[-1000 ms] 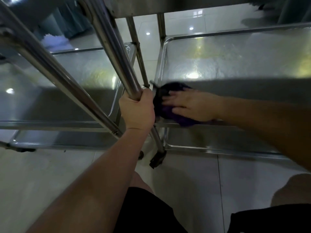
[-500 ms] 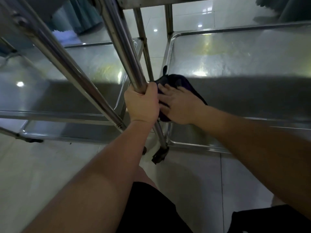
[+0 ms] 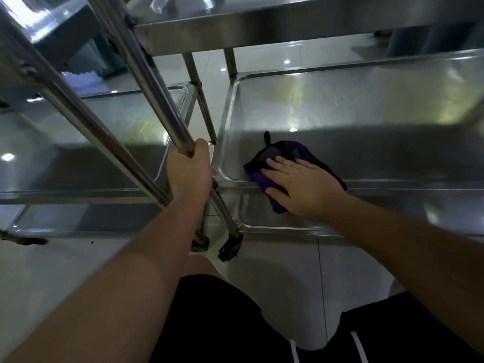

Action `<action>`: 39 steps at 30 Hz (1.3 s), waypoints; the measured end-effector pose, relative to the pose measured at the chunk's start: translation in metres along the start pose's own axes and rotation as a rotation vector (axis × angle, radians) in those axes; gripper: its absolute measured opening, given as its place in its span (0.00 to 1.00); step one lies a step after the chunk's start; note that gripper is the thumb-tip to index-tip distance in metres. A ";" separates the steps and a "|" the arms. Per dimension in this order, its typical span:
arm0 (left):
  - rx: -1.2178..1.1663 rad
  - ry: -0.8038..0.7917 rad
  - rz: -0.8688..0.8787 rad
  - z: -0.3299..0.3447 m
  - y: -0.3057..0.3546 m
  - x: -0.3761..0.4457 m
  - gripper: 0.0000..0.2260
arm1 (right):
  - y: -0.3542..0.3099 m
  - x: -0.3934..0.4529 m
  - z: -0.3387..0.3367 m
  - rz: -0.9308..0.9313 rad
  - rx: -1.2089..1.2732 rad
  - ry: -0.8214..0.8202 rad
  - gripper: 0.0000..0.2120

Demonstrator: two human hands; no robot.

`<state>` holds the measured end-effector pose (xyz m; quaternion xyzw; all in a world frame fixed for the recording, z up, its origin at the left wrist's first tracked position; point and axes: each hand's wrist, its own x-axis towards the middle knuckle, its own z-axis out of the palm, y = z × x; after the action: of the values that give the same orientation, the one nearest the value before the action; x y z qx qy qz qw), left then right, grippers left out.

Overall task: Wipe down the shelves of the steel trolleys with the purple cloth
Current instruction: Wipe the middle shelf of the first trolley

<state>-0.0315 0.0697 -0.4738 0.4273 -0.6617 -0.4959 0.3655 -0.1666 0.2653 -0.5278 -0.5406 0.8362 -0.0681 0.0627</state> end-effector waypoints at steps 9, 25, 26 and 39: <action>0.375 -0.009 0.038 0.015 -0.050 -0.113 0.25 | 0.061 -0.062 -0.011 0.149 0.005 0.016 0.31; 0.610 -0.623 0.614 0.164 0.007 -0.163 0.21 | 0.193 -0.208 -0.028 0.507 -0.023 0.142 0.35; 0.639 -0.635 0.637 0.172 0.008 -0.167 0.22 | 0.201 -0.215 -0.029 0.524 -0.023 0.148 0.35; 0.883 -0.900 0.994 0.278 0.018 -0.224 0.32 | 0.295 -0.295 -0.041 0.787 -0.059 0.193 0.29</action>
<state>-0.2048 0.3761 -0.5364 -0.0532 -0.9936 -0.0921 0.0390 -0.3177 0.6558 -0.5321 -0.1721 0.9828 -0.0654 -0.0104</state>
